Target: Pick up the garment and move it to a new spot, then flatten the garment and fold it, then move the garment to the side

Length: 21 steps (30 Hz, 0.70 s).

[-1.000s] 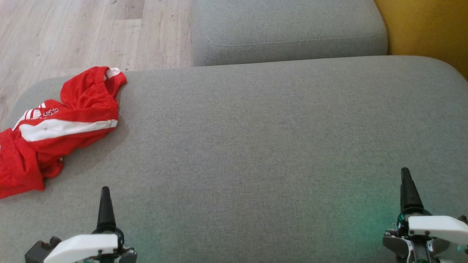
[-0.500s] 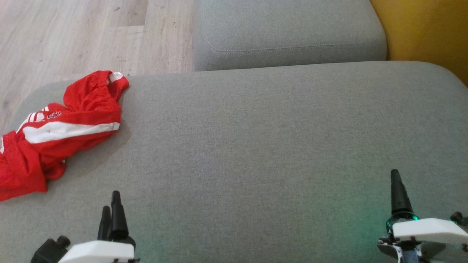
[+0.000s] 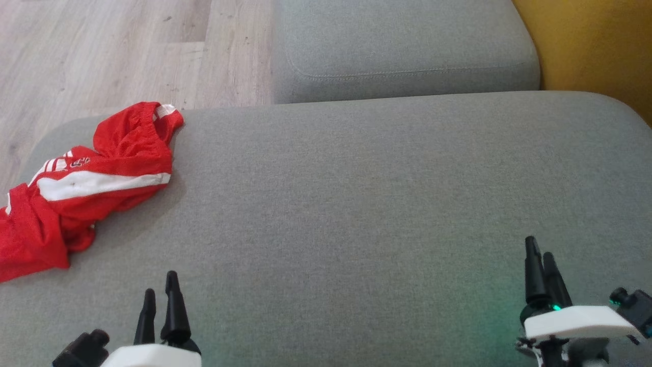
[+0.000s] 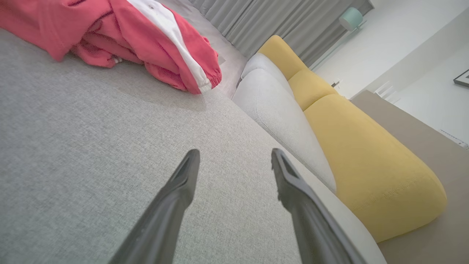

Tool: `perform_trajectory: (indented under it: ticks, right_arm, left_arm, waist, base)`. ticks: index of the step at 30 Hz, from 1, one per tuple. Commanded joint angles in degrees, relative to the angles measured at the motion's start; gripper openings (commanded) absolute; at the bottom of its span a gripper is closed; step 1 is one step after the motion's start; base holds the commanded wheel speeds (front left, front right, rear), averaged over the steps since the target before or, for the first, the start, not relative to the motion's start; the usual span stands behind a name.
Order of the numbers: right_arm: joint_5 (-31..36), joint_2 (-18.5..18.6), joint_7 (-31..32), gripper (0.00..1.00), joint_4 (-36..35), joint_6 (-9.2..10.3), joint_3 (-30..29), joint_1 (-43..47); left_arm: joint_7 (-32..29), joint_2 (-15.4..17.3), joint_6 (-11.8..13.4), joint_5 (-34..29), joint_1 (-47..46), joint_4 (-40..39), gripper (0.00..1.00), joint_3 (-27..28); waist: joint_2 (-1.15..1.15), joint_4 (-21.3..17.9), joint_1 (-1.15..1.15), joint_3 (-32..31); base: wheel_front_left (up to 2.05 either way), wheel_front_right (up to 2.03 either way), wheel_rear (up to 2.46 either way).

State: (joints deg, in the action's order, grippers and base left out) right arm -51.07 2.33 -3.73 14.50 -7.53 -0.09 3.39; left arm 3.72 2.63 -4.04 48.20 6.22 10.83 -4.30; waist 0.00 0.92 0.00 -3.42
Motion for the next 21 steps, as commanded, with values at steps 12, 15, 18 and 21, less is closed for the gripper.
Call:
perform_trajectory:
  ticks: [12, 15, 18, 21]
  right_arm:
    - [11.3, 0.3, -2.7, 1.00, -1.8, 0.03, 3.4, -0.3]
    - [13.6, 0.4, -3.2, 1.00, -1.8, 0.03, 3.8, -0.2]
    - [15.9, 0.4, -3.7, 1.00, -1.7, 0.03, 4.2, -0.1]
    - [18.2, 0.4, -4.2, 1.00, -1.6, 0.03, 4.5, 0.0]
  left_arm:
    - [2.6, 0.7, 0.6, -10.1, 0.0, -2.6, 1.00, -1.2]
    - [3.2, 0.7, 0.6, -12.1, 0.3, -2.6, 1.00, -1.5]
    - [3.7, 0.8, 0.7, -14.2, 0.6, -2.6, 1.00, -1.7]
    - [4.2, 0.9, 0.9, -16.3, 0.9, -2.5, 1.00, -1.9]
  waist:
    - [0.00, 0.2, 0.00, -0.7]
    - [0.00, 0.2, 0.00, -0.8]
    - [0.00, 0.3, 0.00, -0.9]
    - [0.00, 0.3, 0.00, -1.1]
  base:
    - [0.00, 0.00, 0.00]
    - [0.00, 0.00, 0.00]
    - [0.00, 0.00, 0.00]
    - [0.00, 0.00, 0.00]
